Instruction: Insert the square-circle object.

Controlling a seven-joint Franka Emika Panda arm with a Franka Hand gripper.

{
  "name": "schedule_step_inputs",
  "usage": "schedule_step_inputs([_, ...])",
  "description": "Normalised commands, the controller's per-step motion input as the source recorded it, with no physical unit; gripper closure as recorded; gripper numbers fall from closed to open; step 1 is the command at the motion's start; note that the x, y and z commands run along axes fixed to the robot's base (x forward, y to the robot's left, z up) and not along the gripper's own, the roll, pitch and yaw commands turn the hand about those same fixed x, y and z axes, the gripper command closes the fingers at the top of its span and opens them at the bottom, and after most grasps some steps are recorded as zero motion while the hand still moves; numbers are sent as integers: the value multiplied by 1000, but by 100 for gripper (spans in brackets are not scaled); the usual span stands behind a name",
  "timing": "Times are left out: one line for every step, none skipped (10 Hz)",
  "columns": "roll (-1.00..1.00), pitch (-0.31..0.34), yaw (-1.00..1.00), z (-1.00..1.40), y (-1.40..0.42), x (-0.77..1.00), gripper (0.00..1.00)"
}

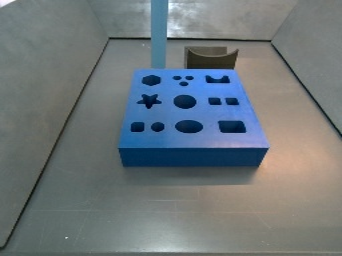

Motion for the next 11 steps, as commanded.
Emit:
schedule_step_inputs([-90, -83, -980, -420, -34, -20, 100])
schedule_step_inputs([-64, -87, -774, -283, -340, 0, 100])
schedule_step_inputs([0, -21, -697, -206, -531, 0, 100])
schedule_step_inputs([0, 0, -586, -254, -683, 0, 100])
schedule_step_inputs([16, 0, -697, -226, -614, 0, 100])
schedule_step_inputs([0, 0, -1000, -300, -149, 0, 100])
schedule_step_inputs([4, 0, -1000, -331, 0, 0, 100])
schedule_step_inputs([6, 0, -1000, -334, 0, 0, 100])
schedule_step_inputs([4, 0, -1000, -331, 0, 0, 100])
schedule_step_inputs([3, 0, -1000, -334, 0, 0, 100])
schedule_step_inputs([3, 0, -1000, -334, 0, 0, 100])
